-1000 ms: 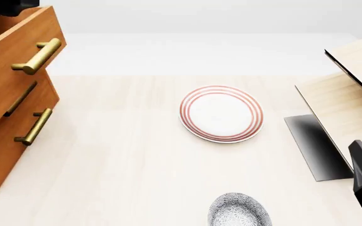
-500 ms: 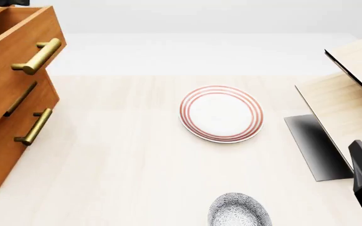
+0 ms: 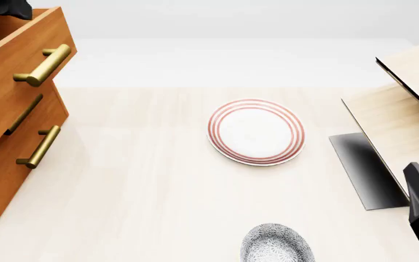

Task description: Open the top drawer of the cabinet and put the bowl in it.

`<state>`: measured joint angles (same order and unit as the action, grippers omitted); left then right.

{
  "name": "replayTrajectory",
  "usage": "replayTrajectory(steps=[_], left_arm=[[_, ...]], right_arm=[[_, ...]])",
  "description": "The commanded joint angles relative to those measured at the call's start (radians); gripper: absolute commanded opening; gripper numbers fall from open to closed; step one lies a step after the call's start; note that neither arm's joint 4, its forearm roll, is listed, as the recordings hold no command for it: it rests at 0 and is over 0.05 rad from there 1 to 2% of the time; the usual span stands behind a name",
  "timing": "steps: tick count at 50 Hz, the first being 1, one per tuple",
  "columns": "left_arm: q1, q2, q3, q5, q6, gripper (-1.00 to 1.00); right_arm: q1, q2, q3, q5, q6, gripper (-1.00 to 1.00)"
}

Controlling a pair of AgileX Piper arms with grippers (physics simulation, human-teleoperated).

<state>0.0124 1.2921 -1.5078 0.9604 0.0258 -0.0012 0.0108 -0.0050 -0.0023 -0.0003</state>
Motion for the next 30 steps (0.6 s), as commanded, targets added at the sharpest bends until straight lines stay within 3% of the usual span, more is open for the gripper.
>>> replayTrajectory(steps=[1,30], left_arm=[[0.018,0.013,-0.010,0.035,-0.001,1.00],[0.038,0.010,0.090,-0.015,-0.018,1.00]], right_arm=[[0.000,-0.001,0.001,0.000,0.001,1.00],[0.000,-0.001,0.001,0.000,0.001,1.00]])
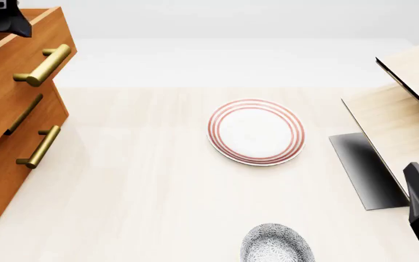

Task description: Open the top drawer of the cabinet and put the bowl in it.

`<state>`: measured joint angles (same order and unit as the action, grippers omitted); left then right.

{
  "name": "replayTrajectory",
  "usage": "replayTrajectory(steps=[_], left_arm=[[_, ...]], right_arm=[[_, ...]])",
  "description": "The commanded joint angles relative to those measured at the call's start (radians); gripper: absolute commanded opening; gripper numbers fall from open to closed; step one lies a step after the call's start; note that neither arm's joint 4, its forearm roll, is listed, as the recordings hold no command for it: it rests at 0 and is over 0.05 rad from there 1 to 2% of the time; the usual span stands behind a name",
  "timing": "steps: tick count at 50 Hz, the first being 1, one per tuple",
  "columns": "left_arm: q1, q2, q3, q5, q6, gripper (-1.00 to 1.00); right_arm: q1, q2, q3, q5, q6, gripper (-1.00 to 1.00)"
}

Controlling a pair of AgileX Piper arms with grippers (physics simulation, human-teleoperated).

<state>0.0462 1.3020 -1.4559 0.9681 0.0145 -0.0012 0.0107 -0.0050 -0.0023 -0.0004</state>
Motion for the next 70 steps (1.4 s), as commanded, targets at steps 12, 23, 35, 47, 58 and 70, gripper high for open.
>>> replayTrajectory(steps=[12,23,35,47,58,70], left_arm=[[-0.003,0.012,0.087,-0.062,-0.018,1.00],[-0.002,0.022,0.121,-0.090,-0.029,1.00],[-0.023,0.040,0.130,-0.104,-0.027,1.00],[-0.108,0.045,0.108,-0.077,-0.042,1.00],[-0.190,0.079,0.093,-0.075,-0.066,1.00],[-0.224,0.067,0.097,-0.071,-0.080,1.00]], right_arm=[[0.000,-0.002,0.001,0.000,0.000,1.00],[0.000,-0.002,0.001,0.000,0.000,1.00],[0.000,-0.002,0.001,0.000,0.001,1.00],[0.000,-0.001,0.001,0.000,0.001,1.00],[0.000,-0.002,0.001,0.000,0.001,1.00],[0.000,-0.001,0.001,0.000,0.001,1.00]])
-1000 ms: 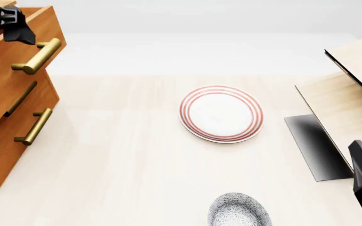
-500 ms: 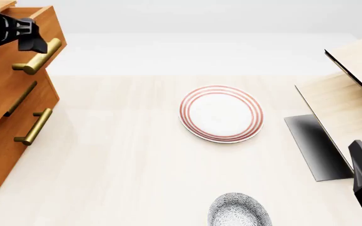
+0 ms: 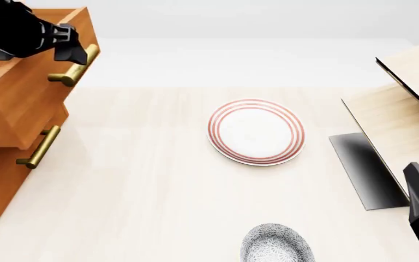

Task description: Open the top drawer of the cabinet and put the bowl in it.

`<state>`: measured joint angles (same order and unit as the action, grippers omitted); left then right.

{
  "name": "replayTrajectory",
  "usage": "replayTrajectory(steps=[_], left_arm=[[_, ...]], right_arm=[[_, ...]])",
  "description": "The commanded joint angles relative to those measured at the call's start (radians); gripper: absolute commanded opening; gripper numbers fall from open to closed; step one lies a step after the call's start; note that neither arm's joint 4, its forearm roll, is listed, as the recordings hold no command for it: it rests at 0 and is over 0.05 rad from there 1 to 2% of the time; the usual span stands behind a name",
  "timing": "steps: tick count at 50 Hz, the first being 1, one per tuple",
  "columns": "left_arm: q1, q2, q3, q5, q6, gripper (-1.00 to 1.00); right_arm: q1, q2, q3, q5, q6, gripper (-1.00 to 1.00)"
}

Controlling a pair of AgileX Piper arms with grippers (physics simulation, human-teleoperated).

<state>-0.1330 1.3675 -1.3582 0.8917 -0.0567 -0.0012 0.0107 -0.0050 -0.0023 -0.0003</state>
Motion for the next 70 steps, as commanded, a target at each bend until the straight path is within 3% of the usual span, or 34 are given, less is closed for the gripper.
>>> replayTrajectory(steps=[1,43,55,56,57,59,70], left_arm=[[-0.056,0.002,-0.004,0.005,-0.016,1.00],[-0.235,0.011,-0.044,-0.007,-0.099,1.00],[-0.207,-0.010,-0.021,-0.012,-0.089,1.00],[-0.259,-0.001,-0.027,-0.020,-0.121,1.00],[-0.232,-0.006,-0.023,-0.016,-0.101,1.00],[-0.274,0.002,-0.031,-0.024,-0.126,1.00],[-0.191,-0.046,-0.010,-0.010,-0.092,1.00]], right_arm=[[0.000,-0.001,0.001,0.000,0.001,1.00],[0.000,-0.002,0.001,0.000,0.000,1.00],[0.000,-0.002,0.001,0.000,0.000,1.00],[0.000,-0.002,0.001,0.000,0.000,1.00],[0.000,-0.002,0.001,0.000,0.000,1.00],[0.000,-0.002,0.001,0.000,0.000,1.00],[0.000,-0.001,0.001,0.000,0.001,1.00]])
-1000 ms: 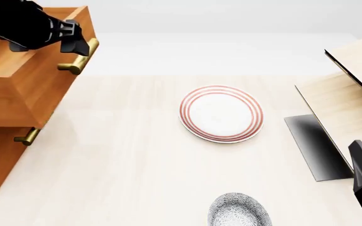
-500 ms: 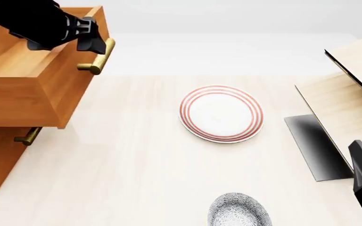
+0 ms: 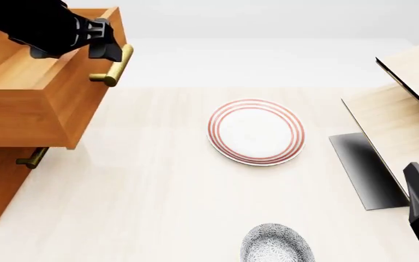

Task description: Open the top drawer of the cabinet and put the bowl in it.

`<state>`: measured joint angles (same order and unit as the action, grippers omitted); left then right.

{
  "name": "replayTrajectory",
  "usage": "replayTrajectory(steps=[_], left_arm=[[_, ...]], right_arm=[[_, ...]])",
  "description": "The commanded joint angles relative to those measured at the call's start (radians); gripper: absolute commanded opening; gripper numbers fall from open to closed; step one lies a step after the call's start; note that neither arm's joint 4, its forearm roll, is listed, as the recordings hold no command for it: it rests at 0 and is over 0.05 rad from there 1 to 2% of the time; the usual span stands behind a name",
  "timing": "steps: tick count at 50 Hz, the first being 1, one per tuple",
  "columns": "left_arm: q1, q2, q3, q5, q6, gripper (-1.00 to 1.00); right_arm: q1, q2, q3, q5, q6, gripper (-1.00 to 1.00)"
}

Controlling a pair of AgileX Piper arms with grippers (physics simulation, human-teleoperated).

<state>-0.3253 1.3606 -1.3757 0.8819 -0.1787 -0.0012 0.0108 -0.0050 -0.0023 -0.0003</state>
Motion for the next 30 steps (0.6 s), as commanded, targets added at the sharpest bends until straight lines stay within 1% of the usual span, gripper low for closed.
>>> replayTrajectory(steps=[1,5,6,8,9,11,21,28,30], left_arm=[[-0.003,-0.048,0.008,0.000,0.021,1.00],[0.012,-0.060,0.011,0.006,0.030,1.00],[0.025,-0.063,0.012,0.012,0.045,1.00],[0.016,-0.068,0.009,0.010,0.035,1.00],[0.031,-0.068,0.013,0.017,0.052,1.00],[0.020,-0.075,0.009,0.015,0.039,1.00],[0.048,-0.101,0.008,0.037,0.068,1.00],[0.044,-0.121,-0.005,0.056,0.080,1.00],[0.050,-0.132,-0.014,0.062,0.096,1.00]], right_arm=[[0.000,-0.001,0.001,0.000,0.001,1.00],[0.000,-0.001,0.001,0.000,0.001,1.00],[0.000,-0.001,0.001,0.000,0.001,1.00],[0.000,-0.002,0.001,0.000,0.001,1.00],[0.000,-0.001,0.001,0.000,0.001,1.00],[0.000,-0.002,0.001,0.000,0.000,1.00],[0.000,-0.001,0.001,0.000,0.000,1.00],[0.000,-0.001,0.001,0.000,0.001,1.00],[0.000,-0.002,0.001,0.000,0.000,1.00]])
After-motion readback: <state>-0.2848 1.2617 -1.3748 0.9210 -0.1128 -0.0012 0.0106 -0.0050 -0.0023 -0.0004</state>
